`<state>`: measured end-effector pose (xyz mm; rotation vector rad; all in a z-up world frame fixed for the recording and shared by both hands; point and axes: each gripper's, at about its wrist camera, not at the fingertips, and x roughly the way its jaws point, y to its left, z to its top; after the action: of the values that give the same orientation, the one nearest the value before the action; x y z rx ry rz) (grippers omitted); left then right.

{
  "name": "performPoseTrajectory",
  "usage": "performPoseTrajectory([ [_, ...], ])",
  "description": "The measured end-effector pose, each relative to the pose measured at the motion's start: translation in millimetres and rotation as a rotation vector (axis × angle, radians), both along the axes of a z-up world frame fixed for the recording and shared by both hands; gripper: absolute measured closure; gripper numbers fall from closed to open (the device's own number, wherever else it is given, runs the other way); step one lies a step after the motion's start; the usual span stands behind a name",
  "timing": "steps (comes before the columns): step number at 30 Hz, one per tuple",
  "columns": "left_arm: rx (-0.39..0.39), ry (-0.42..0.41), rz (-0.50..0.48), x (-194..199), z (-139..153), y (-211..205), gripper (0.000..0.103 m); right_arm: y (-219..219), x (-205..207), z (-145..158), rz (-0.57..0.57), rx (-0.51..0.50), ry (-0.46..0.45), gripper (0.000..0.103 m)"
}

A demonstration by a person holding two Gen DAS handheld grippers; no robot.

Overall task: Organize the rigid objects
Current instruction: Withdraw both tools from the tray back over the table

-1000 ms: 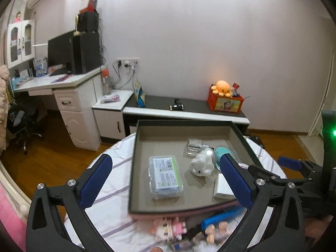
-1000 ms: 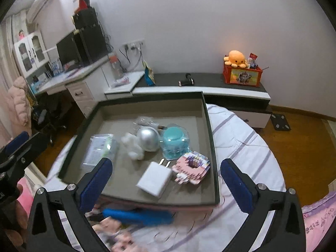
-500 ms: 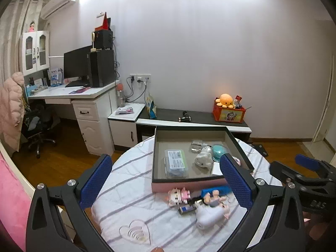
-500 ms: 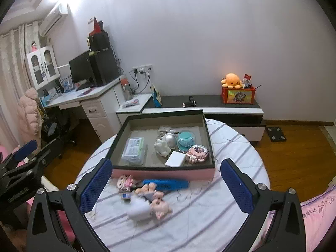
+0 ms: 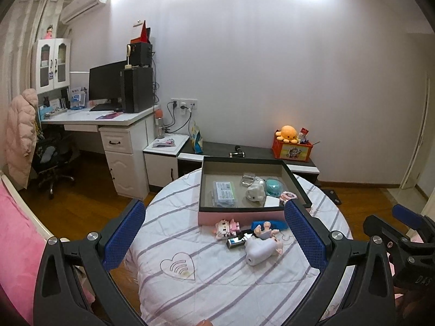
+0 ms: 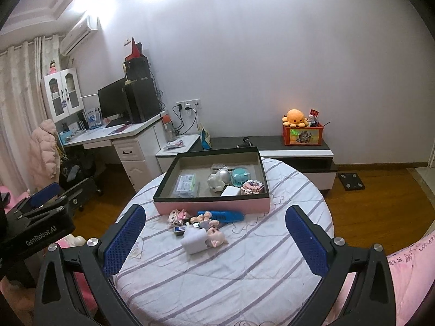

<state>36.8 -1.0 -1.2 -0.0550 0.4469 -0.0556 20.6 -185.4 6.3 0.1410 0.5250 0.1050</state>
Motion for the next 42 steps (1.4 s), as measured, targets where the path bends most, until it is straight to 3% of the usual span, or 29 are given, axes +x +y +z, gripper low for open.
performPoseTrajectory([
  [18, -0.024, 0.020, 0.025, -25, -12, 12, 0.000, 7, -17, -3, 0.009, -0.013, -0.005, 0.000],
  [42, -0.024, 0.112, 0.021, 5, -50, 19, 0.000, 5, 12, -36, 0.010, -0.059, 0.098, 0.000],
])
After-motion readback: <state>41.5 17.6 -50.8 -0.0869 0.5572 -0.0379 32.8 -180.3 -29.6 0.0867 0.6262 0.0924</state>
